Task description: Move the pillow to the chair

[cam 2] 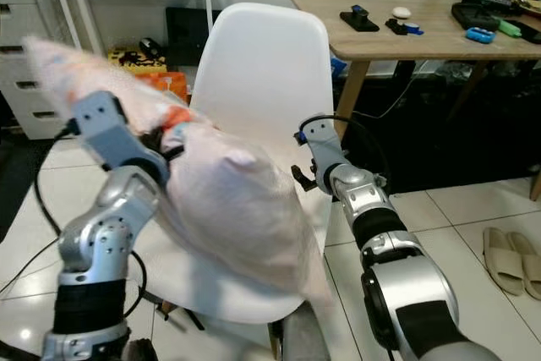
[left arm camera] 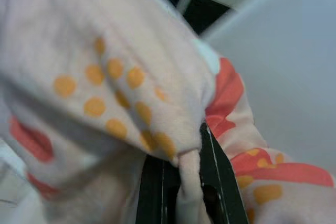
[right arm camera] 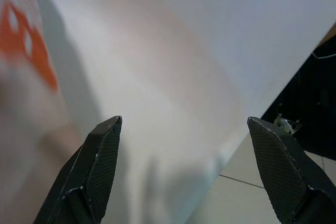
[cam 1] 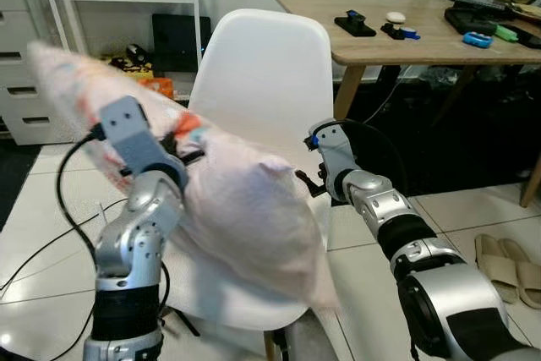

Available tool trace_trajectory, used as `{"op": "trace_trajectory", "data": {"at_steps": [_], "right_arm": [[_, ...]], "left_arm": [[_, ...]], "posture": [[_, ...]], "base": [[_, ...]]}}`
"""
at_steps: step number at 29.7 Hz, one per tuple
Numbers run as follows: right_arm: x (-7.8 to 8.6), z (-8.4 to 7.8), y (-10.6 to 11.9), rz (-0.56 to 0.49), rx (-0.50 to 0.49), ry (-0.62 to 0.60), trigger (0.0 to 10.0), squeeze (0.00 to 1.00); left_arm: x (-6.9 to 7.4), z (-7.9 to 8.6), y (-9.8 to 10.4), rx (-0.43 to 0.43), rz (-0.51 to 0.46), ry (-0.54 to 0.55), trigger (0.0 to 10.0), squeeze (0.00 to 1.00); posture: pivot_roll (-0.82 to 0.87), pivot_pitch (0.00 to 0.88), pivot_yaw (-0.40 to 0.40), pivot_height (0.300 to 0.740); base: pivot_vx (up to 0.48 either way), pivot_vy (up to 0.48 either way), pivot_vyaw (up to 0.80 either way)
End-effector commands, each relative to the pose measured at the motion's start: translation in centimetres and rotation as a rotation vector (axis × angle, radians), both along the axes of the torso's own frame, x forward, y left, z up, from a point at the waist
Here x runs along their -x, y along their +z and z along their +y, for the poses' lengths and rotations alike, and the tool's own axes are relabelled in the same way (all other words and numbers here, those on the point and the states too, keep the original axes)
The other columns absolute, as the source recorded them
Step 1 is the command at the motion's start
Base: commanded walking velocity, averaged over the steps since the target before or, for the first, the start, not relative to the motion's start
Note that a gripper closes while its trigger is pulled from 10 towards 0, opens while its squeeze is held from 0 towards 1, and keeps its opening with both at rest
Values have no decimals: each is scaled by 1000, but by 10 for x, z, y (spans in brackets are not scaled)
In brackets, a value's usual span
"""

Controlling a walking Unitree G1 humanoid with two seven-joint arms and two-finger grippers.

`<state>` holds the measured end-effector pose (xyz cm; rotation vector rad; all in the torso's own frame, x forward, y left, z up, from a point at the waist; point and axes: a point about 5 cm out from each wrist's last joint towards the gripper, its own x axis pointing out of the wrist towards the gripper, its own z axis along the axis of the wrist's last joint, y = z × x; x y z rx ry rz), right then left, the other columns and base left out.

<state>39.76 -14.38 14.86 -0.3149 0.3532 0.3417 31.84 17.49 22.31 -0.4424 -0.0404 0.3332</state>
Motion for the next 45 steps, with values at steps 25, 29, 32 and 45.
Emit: {"op": "trace_trajectory", "data": {"at_steps": [25, 29, 32, 45], "right_arm": [[0, -19, -2, 31, 53, -73, 10000, 0], [-1, -22, -1, 30, 58, -85, 10000, 0], [-1, -24, -1, 30, 64, -95, 10000, 0], [-1, -31, 0, 32, 74, -125, 10000, 0]], "left_arm": [[-33, 7, 28, -52, -119, -125, 10000, 0], [-36, -31, 38, -51, -167, -357, 10000, 0], [-31, -56, 48, -47, -213, -533, 10000, 0], [5, -86, 102, 79, -429, -916, 10000, 0]], "posture": [[-148, 19, -117, 556], [-153, 16, -118, 556], [-154, 15, -117, 556], [-157, 22, -120, 556]], "base": [[0, 0, 0], [0, 0, 0], [0, 0, 0], [0, 0, 0]]}}
